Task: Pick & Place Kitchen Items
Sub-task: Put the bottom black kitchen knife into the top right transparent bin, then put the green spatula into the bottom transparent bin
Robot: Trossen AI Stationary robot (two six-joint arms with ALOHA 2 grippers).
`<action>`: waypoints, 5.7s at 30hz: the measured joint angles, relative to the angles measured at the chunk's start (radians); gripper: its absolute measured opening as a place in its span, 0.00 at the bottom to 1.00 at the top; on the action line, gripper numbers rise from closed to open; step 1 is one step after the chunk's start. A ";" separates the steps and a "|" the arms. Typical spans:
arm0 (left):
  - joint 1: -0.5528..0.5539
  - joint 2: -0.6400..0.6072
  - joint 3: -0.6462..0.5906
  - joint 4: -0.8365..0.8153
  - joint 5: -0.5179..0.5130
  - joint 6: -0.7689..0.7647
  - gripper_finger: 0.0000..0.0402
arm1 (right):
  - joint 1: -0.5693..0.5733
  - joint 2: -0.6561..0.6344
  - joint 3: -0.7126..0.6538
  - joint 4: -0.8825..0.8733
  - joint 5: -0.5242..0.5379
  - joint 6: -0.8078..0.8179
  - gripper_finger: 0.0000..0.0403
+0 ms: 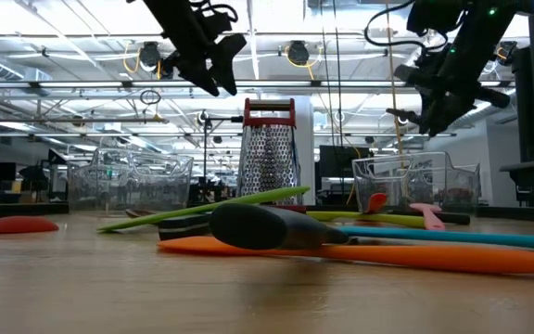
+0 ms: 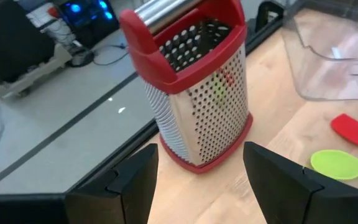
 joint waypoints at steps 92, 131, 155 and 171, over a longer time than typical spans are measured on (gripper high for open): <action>0.021 0.000 0.000 0.138 0.356 0.013 0.60 | -0.236 0.321 -0.016 0.063 0.239 -1.983 0.15; 0.021 0.000 0.000 0.138 0.358 0.028 0.60 | -0.276 0.317 -0.197 0.317 0.245 -1.937 0.30; 0.012 0.000 0.000 0.142 0.418 -0.002 0.60 | -0.125 0.024 -0.198 0.393 0.517 -2.040 0.29; -0.169 0.000 0.000 0.123 0.445 -0.204 0.60 | 0.094 -0.180 -0.198 0.400 0.458 -1.459 0.29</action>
